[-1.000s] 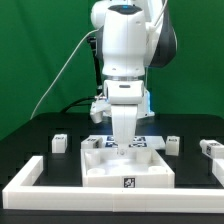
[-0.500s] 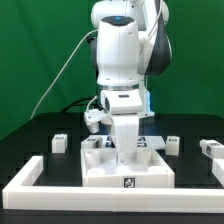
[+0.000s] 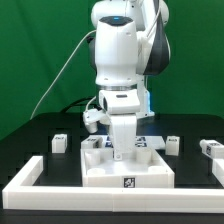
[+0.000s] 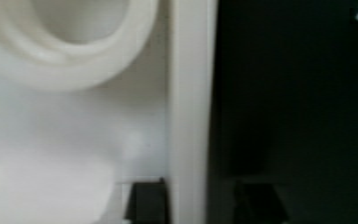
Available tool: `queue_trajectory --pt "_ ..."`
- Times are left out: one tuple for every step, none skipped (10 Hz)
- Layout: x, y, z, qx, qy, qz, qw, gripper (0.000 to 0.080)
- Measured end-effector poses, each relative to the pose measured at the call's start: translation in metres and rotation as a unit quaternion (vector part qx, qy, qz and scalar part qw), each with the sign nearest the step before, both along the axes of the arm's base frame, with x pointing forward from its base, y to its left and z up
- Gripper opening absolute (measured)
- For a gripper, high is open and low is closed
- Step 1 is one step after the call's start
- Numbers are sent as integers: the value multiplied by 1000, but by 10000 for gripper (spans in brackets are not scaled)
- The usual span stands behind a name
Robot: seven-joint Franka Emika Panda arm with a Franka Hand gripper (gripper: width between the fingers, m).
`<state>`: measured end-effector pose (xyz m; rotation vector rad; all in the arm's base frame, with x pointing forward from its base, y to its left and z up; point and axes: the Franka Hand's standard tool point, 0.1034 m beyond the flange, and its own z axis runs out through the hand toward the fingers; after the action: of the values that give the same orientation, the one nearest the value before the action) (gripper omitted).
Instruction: Assemble one leg
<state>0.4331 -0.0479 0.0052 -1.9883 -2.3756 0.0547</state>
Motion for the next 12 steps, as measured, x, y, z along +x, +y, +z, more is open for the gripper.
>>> queue_trajectory --pt "2 0 1 0 -3 -1 1000 52" --pt "2 0 1 0 -4 -1 1000 52" --pt "2 0 1 0 -5 -1 1000 52" --pt "2 0 1 0 -5 -1 1000 52" --pt "3 0 1 0 -5 -1 1000 52" --pt "3 0 1 0 -5 -1 1000 52" --pt "3 1 1 0 -6 -6 1000 52" --pt "5 13 1 2 -7 -23 1000 52" --pt "7 26 2 5 -9 -29 1000 52" --pt "10 37 2 8 -10 -37 999 52" --pt "15 49 2 10 -12 -45 999 52" --pt "22 61 2 14 -15 -50 999 52"
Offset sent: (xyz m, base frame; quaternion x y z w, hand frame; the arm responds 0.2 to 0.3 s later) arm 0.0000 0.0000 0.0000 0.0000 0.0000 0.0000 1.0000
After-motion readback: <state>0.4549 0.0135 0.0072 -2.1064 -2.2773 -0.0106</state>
